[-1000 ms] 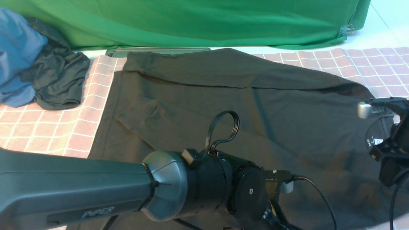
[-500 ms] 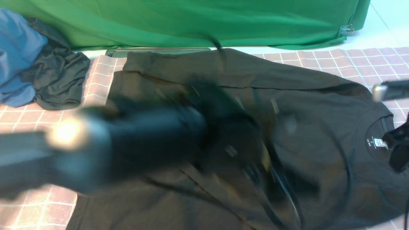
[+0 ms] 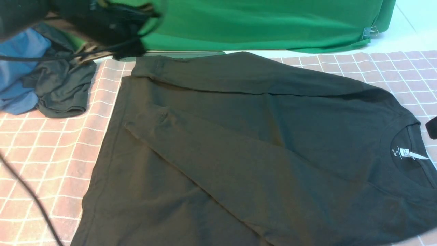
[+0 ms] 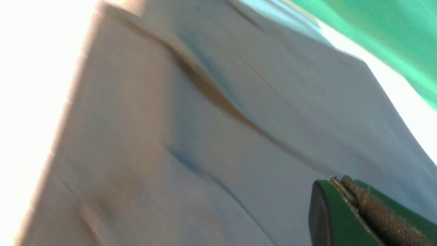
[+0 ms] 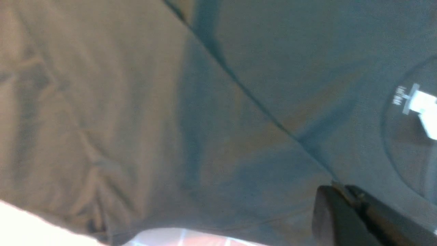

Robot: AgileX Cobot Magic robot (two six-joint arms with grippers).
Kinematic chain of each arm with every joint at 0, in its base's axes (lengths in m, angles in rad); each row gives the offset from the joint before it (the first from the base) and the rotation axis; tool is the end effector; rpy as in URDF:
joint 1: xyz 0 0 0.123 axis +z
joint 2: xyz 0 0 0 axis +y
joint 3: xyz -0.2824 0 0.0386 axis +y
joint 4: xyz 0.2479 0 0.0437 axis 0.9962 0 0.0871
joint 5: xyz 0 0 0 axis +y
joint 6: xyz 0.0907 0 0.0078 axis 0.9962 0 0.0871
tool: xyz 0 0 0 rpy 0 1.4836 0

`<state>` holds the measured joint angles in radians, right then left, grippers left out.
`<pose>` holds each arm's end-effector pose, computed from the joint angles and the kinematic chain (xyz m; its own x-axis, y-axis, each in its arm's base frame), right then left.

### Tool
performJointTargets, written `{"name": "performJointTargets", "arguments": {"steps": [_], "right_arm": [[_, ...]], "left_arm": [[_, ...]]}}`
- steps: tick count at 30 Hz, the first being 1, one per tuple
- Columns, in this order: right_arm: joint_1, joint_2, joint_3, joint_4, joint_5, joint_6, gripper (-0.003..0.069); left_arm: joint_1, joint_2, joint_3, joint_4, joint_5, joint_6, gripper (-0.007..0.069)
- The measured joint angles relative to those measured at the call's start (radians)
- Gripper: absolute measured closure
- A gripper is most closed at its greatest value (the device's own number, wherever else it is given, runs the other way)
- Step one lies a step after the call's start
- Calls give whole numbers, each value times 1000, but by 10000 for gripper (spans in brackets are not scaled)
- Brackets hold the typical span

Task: Fold a long-sleeved shirt over a pink coffee tablecloth.
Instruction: 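Fold the left side of the dark shirt inward over its body with the left gripper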

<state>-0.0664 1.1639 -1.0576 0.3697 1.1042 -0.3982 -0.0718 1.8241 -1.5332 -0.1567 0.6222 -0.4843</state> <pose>0.2157 0.0151 0.3381 -0.8454 -0.1560 -0.5109 -0.2810 0.9432 0.1770 0.4182 -0.0384 0.2911 -0.6735 -0.5251 -0.5201 -0.3099 0.8395 -0.4463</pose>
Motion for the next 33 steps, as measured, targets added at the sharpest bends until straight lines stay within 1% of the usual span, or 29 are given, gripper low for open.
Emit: {"name": "performJointTargets", "arguments": {"steps": [2, 3, 4, 6, 9, 10, 11, 12, 13, 14, 15, 18, 20, 22, 23, 24, 25, 27, 28, 29, 31, 33], "right_arm": [[0, -19, 22, 25, -1, -22, 623], [0, -21, 24, 27, -1, -23, 623], [0, -31, 40, 38, -2, -27, 623], [0, -35, 51, 42, -3, -29, 623], [0, -36, 58, 45, -5, -32, 623], [0, -36, 58, 46, -5, -32, 623], [0, -36, 58, 46, -7, -32, 623], [0, -36, 58, 46, -7, -32, 623], [0, -36, 58, 46, -7, -32, 623], [0, -37, 58, 46, -7, -32, 623], [0, -37, 58, 46, -7, -32, 623], [0, -37, 58, 46, -6, -32, 623], [0, -37, 58, 46, 1, -32, 623], [0, -39, 58, 48, 2, -32, 623], [0, -40, 58, 48, 2, -32, 623], [0, -39, 58, 48, 2, -32, 623], [0, -39, 58, 48, 2, -33, 623], [0, -39, 58, 48, 2, -33, 623], [0, -39, 58, 48, 2, -33, 623], [0, -39, 58, 48, 2, -33, 623], [0, -39, 58, 48, 2, -36, 623], [0, -39, 58, 48, 2, -37, 623]], "left_arm": [[58, 99, -61, -4, -17, 20, 580], [62, 99, -61, -4, -19, 23, 575], [84, 165, -104, -5, -30, 46, 545], [95, 237, -174, -5, -45, 74, 493], [95, 358, -290, -6, -83, 130, 373], [94, 365, -297, -6, -87, 134, 365], [93, 430, -358, -6, -100, 146, 293], [93, 430, -358, -6, -100, 147, 284], [93, 463, -389, -6, -106, 150, 254], [93, 511, -434, -3, -112, 153, 194], [93, 542, -461, -3, -112, 154, 167], [93, 595, -500, 0, -117, 154, 120], [93, 612, -510, 2, -112, 161, 118], [92, 614, -516, -8, -122, 195, 142], [92, 614, -516, -8, -122, 195, 142], [91, 618, -516, -12, -121, 243, 204], [90, 619, -516, -17, -117, 264, 267], [84, 619, -516, -36, -99, 291, 440], [82, 619, -516, -58, -88, 313, 510], [82, 619, -516, -63, -86, 318, 510], [80, 611, -516, -133, -62, 379, 584], [80, 596, -516, -146, -38, 395, 593]]}}
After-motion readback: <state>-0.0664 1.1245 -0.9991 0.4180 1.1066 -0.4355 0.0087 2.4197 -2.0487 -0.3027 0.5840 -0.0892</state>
